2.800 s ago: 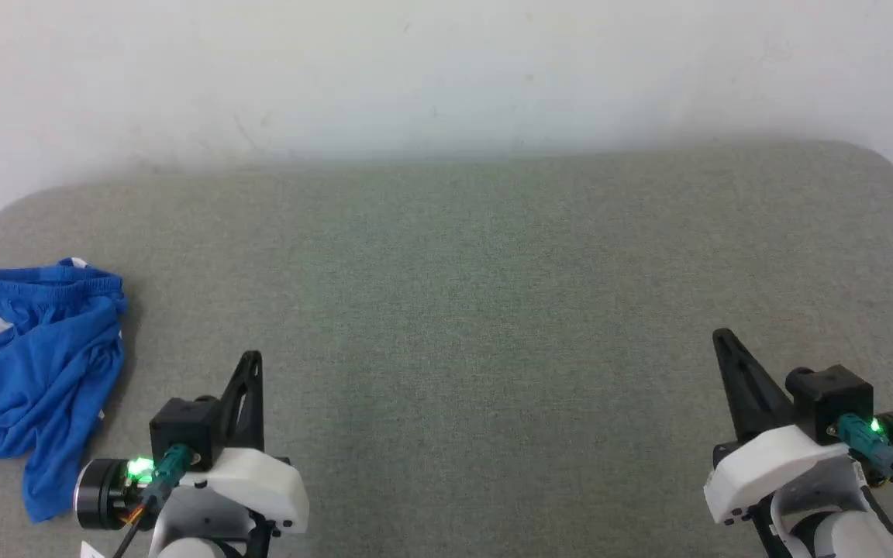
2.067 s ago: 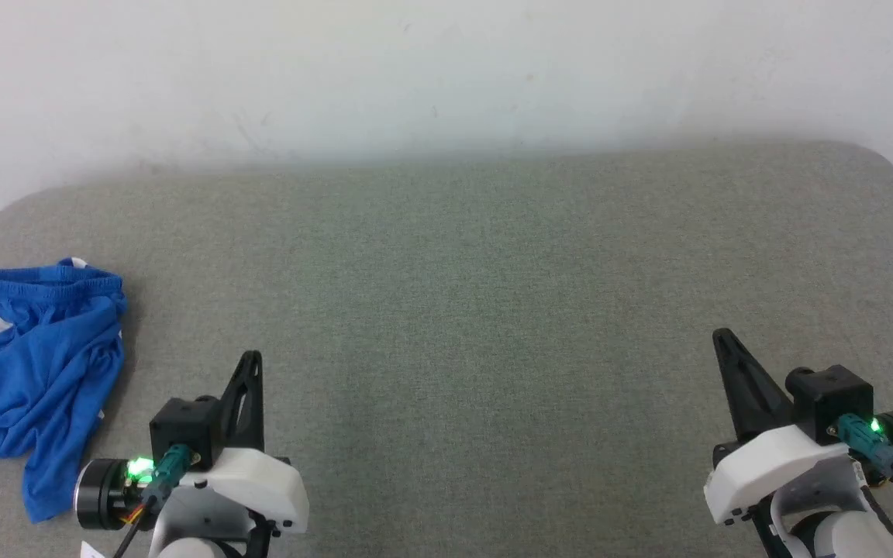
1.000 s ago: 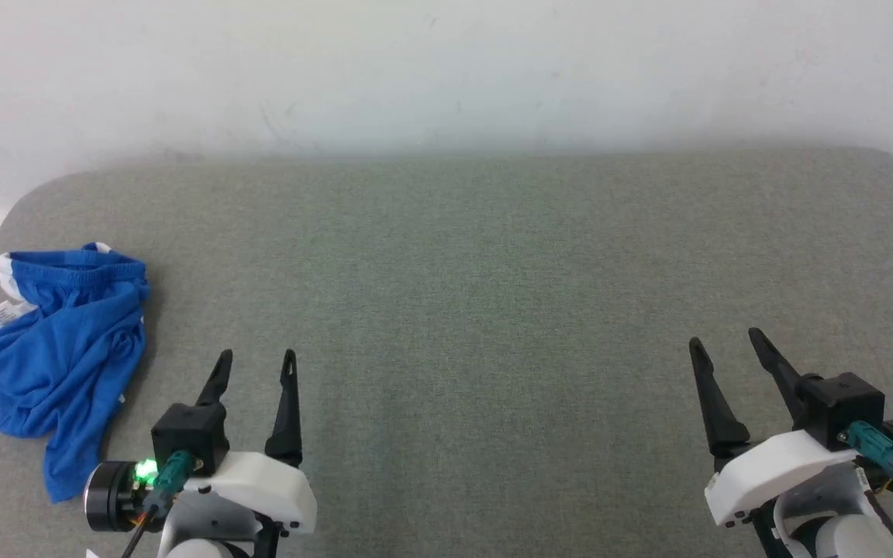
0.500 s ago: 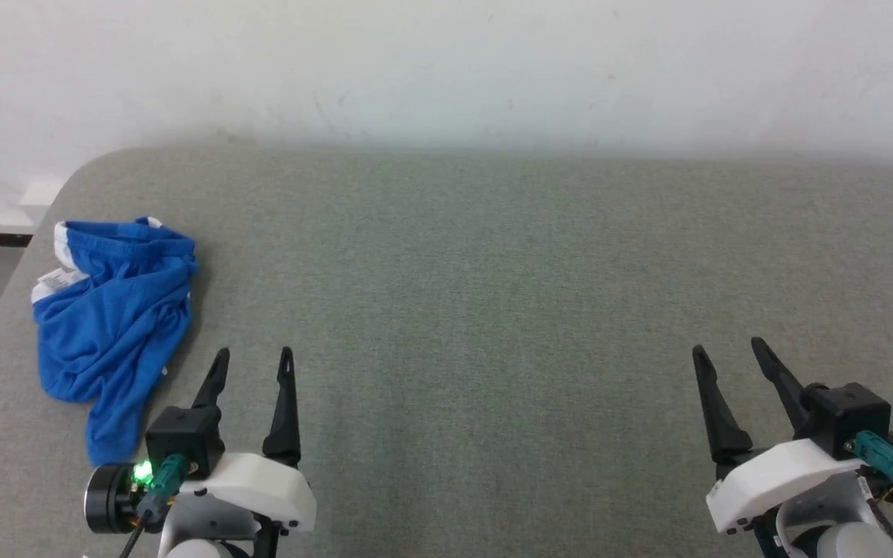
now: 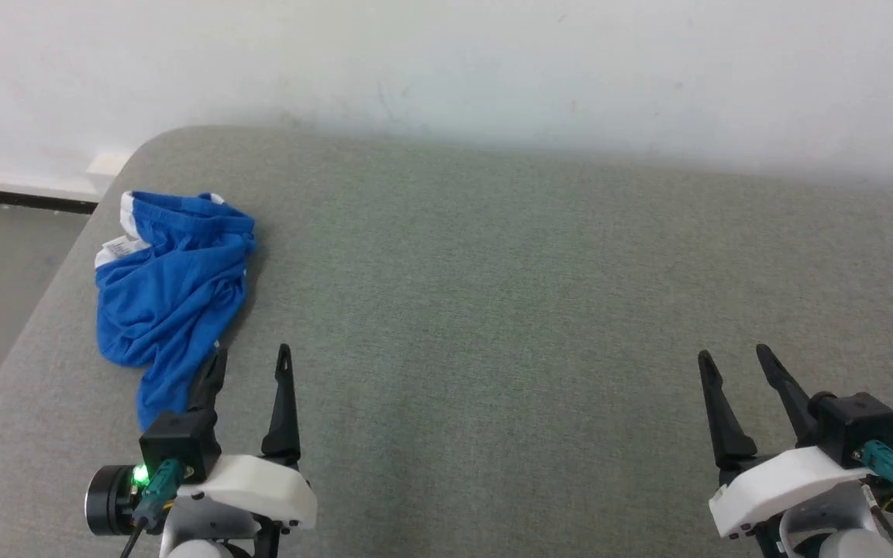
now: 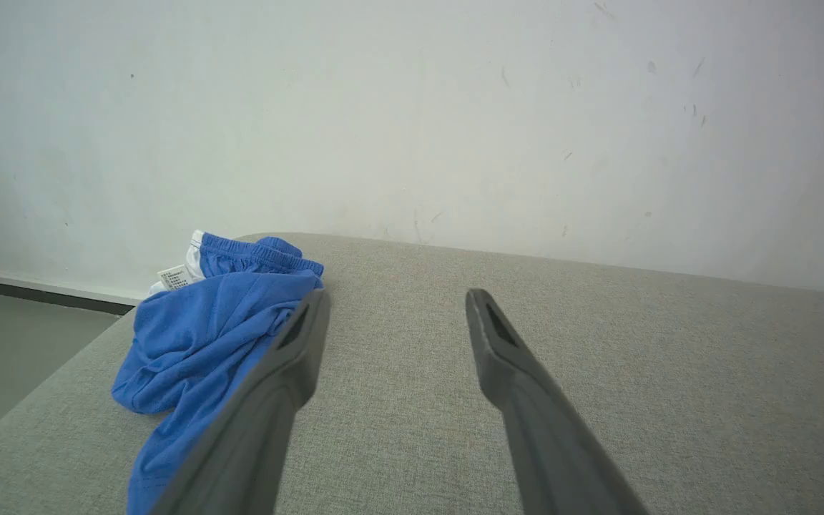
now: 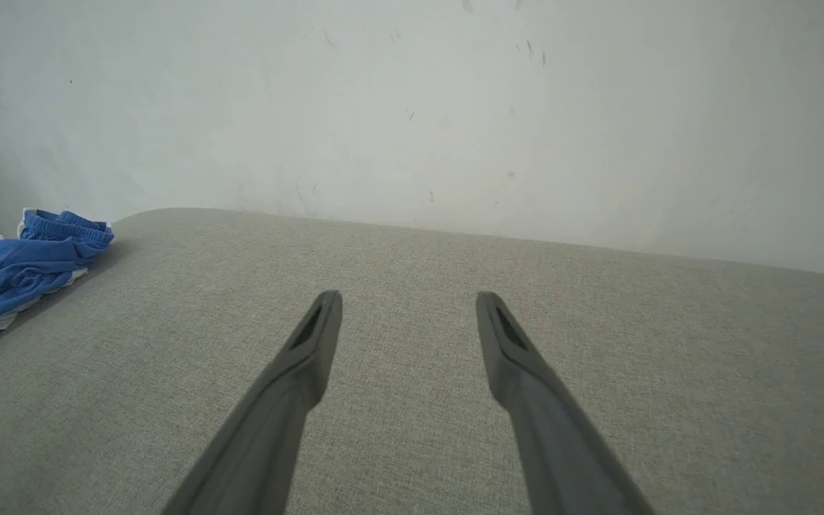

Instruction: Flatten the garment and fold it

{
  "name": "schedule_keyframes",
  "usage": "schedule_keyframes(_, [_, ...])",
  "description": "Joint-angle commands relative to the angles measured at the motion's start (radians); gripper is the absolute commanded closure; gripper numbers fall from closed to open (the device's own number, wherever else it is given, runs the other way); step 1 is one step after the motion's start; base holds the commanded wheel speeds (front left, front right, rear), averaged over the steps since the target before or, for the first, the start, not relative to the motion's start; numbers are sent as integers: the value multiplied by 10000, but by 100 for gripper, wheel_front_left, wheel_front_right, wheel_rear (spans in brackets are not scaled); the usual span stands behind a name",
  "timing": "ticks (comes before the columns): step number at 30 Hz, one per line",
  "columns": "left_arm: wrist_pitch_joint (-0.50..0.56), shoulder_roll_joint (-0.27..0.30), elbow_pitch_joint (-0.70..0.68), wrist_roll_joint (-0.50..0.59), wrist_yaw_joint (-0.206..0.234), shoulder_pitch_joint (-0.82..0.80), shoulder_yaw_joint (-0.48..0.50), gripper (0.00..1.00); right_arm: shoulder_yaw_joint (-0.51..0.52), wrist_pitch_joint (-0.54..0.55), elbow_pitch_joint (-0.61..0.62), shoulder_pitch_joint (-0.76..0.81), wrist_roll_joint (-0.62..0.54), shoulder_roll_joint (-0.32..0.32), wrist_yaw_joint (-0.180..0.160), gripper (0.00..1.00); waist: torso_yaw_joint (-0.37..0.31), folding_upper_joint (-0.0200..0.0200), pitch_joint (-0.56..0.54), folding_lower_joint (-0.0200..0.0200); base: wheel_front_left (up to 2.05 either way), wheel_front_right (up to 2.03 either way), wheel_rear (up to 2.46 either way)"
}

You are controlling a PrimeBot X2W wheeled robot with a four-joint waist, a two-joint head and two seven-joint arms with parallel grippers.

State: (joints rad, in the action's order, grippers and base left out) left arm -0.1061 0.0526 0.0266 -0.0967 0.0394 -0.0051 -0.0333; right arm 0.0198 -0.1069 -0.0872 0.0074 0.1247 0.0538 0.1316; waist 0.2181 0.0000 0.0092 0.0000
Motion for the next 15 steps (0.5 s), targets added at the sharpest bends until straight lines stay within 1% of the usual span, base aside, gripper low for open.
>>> schedule_keyframes(1, [-94,-11,36,-53,80,42,-15,0,-14,-88,-66,151,128,-15,-4,0,159,0,12,0,0,0,0])
schedule_keyframes(15, [-387,-13,84,-271,196,74,-58,0,-13,-381,-311,221,453,-19,-5,0,852,0,15,0,0,0,0])
